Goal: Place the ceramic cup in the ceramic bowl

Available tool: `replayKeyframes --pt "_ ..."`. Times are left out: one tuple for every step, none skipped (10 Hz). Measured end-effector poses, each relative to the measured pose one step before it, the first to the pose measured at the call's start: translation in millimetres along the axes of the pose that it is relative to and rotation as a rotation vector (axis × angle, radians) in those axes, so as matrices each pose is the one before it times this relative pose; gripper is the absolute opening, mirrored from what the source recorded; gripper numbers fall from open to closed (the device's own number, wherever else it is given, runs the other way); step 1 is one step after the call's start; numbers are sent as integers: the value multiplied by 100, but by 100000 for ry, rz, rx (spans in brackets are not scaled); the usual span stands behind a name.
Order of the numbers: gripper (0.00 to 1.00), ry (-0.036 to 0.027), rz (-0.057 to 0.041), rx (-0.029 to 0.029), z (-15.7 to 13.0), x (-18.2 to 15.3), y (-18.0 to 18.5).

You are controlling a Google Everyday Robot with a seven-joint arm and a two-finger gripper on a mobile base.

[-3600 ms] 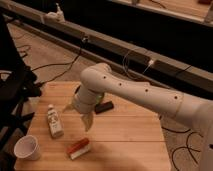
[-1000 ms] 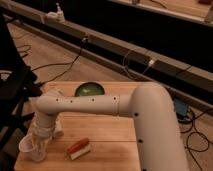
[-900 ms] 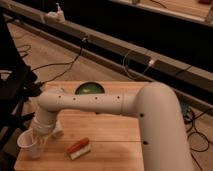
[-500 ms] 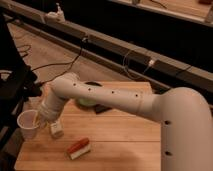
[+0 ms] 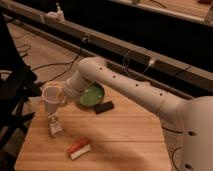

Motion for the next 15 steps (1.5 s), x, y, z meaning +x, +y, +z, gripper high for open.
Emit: replayKeyframes --pt "0 662 1227 440 -446 606 41" --pt "0 -233 -175 -145 147 -184 -111" --pt "0 77 83 -49 17 48 40" --pt "0 188 288 181 -160 135 77" --pt "0 -126 -156 -105 87 -93 -46" --pt "0 214 -57 -160 66 5 -17" --pt "0 1736 623 559 -455 734 -99" --pt "0 4488 1677 903 -1151 1918 -61" --pt "0 5214 2532 1011 -1382 2281 -12" --pt "0 3739 2357 621 -873 1761 113" --pt "0 4726 4150 685 -964 2461 234" --pt "0 2518 3580 409 -370 1751 327" --pt "0 1967 3702 255 -93 1619 358" --pt "0 333 3086 1044 116 1104 52" --pt "0 -325 3093 1973 233 846 -260"
